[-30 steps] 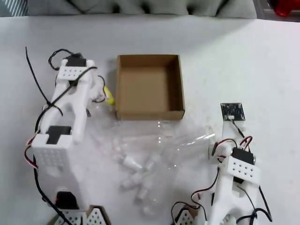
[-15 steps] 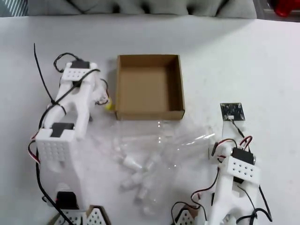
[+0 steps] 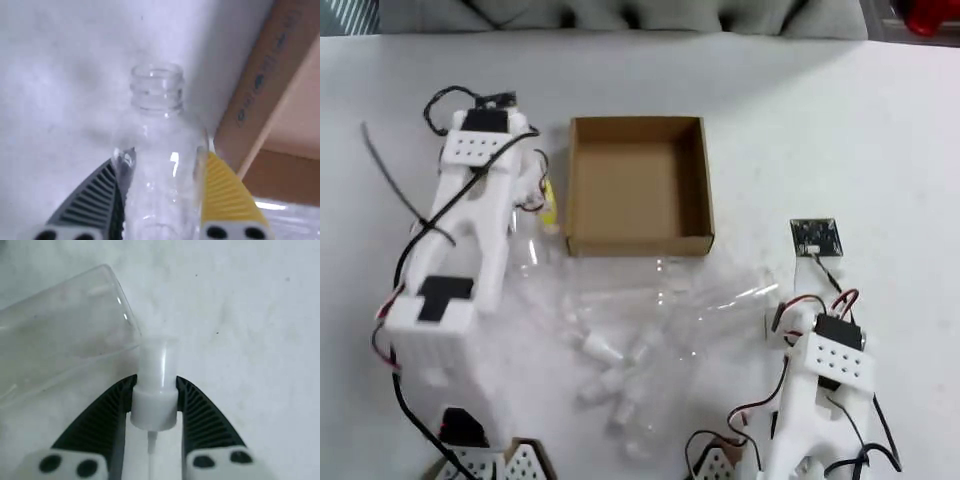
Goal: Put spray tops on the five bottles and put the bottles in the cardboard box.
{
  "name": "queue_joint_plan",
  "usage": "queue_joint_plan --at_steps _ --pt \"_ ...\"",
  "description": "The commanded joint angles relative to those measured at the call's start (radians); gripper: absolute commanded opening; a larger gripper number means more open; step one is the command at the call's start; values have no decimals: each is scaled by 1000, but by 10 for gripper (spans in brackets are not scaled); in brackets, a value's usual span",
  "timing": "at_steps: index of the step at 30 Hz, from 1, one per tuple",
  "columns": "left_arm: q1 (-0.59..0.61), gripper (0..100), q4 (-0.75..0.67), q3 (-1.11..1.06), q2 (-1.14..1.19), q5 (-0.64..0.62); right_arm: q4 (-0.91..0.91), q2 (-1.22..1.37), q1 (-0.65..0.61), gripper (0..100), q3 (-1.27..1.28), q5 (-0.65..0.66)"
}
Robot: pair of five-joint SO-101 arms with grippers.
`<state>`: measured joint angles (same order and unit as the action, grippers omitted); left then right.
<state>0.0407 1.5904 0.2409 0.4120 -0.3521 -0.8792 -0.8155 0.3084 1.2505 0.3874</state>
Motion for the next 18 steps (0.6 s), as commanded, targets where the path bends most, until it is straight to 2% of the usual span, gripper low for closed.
queue_joint_plan --at_steps 1,8,16,18 --pt "-18 20 -64 -164 -302 124 -65 -22 -8 18 -158 9" --pt "-24 20 -371 -577 -680 299 -97 -21 -25 16 -339 9" --pt "-76 20 -733 -934 -1044 321 142 -21 -110 16 -526 -2" --pt "-113 20 -807 -1002 -1130 321 174 -21 -134 15 -582 -71"
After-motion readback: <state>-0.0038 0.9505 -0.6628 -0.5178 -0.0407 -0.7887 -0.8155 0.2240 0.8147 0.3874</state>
